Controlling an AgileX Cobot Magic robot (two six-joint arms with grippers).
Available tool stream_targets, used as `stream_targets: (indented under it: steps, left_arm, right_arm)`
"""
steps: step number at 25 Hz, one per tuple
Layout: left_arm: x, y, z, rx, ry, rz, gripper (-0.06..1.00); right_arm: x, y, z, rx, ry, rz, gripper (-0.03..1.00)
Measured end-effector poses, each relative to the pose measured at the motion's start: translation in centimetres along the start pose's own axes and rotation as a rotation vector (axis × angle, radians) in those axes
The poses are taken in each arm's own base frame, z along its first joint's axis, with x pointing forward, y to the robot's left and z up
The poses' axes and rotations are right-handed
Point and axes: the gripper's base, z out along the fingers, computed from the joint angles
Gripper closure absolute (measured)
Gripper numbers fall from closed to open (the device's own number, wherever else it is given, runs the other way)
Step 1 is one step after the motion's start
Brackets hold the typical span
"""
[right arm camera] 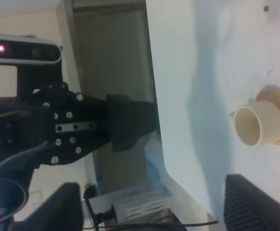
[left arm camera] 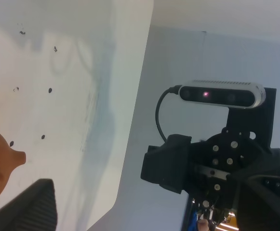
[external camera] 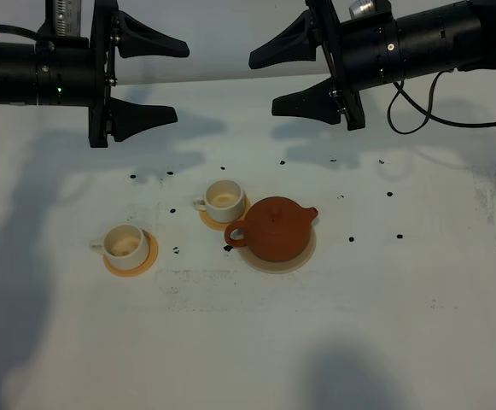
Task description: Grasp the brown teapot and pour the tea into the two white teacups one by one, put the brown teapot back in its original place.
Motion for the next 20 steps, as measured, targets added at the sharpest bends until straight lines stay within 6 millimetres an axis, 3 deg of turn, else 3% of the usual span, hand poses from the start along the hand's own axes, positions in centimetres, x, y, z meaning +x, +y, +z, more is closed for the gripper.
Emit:
stream_targets:
  steps: [5, 9, 15, 20]
  left_arm:
    - [0.0, 0.0, 0.0, 0.000, 0.000, 0.018, 0.19]
    - [-0.1, -0.6, -0.1, 0.013, 0.011, 0.194, 0.19]
    - [-0.5, -6.1, -1.9, 0.072, 0.015, 0.606, 0.25]
    - [1.4, -10.8, -5.8, -0.087, -0.074, 0.887, 0.37]
  right_arm:
    - [0.0, -0.1, 0.0, 0.015, 0.004, -0.010, 0.37]
    - [0.1, -0.4, 0.0, 0.049, 0.013, -0.085, 0.37]
    - [0.1, -0.7, 0.0, 0.072, 0.024, -0.211, 0.39]
    - [0.0, -0.4, -0.3, 0.206, 0.066, -0.412, 0.40]
